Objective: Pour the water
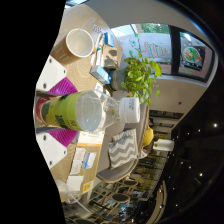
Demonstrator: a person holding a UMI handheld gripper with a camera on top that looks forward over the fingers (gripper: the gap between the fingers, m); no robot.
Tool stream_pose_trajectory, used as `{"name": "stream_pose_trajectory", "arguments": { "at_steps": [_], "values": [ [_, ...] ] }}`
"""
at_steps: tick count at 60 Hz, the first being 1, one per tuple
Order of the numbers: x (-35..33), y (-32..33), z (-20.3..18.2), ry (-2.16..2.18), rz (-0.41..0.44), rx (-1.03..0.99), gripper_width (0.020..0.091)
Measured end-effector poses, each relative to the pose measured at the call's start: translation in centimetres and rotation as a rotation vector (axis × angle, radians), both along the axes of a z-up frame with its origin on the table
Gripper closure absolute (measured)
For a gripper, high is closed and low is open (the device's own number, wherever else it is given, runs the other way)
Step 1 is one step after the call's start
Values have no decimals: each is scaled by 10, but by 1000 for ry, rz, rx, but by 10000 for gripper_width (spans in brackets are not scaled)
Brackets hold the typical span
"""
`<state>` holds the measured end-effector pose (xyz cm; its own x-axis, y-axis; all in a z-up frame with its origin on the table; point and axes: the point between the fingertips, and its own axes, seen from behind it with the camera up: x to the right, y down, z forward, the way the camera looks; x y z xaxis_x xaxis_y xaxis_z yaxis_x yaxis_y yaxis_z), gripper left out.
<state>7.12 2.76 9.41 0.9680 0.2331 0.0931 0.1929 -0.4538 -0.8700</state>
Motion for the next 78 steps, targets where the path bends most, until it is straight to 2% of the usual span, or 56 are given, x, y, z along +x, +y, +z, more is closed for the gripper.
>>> {"name": "stream_pose_trajectory", "arguments": {
  "at_steps": [8, 13, 23, 25, 28, 29, 31, 35, 52, 59, 68, 78],
  "values": [
    [1, 1, -37, 55, -34, -43, 691],
    [3, 2, -33, 93, -51, 4, 668],
    [4, -2, -38, 139, -74, -9, 564],
    [5, -7, -47, 137, -86, -52, 501],
    [4, -12, -51, 144, -102, -89, 278],
    [5, -13, -50, 144, -108, -92, 234],
    [9, -17, -50, 133, -124, -101, 277],
    [13, -28, -38, 101, -139, -105, 237],
    [-1, -127, 65, 47, -181, -120, 251],
    [-9, -178, 95, 32, -207, -135, 253],
    [-22, -224, 110, 49, -226, -152, 251],
    [-19, -243, 114, 28, -229, -149, 251]
  ]
}}
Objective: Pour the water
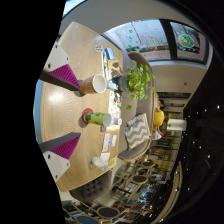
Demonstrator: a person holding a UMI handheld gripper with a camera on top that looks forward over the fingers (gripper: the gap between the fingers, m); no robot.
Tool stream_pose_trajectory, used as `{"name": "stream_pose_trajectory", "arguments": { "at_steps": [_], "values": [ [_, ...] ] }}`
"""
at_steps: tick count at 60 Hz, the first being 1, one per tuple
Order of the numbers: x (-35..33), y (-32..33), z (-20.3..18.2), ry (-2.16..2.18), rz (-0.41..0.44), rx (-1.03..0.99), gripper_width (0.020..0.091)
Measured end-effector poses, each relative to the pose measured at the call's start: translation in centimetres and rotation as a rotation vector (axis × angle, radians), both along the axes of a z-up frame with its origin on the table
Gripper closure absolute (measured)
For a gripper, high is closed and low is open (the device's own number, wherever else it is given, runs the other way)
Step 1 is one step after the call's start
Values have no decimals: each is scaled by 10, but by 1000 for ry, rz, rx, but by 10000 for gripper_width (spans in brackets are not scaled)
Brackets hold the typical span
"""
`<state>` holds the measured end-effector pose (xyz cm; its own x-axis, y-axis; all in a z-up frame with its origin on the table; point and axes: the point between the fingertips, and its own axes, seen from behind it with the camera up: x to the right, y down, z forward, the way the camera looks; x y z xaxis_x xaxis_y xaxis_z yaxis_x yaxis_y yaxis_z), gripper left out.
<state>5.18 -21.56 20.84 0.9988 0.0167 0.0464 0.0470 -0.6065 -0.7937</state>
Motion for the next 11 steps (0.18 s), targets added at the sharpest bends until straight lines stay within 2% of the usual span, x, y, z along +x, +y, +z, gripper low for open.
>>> {"name": "stream_pose_trajectory", "arguments": {
  "at_steps": [11],
  "values": [
    [9, -10, -9, -6, -20, -22, 254]
  ]
}}
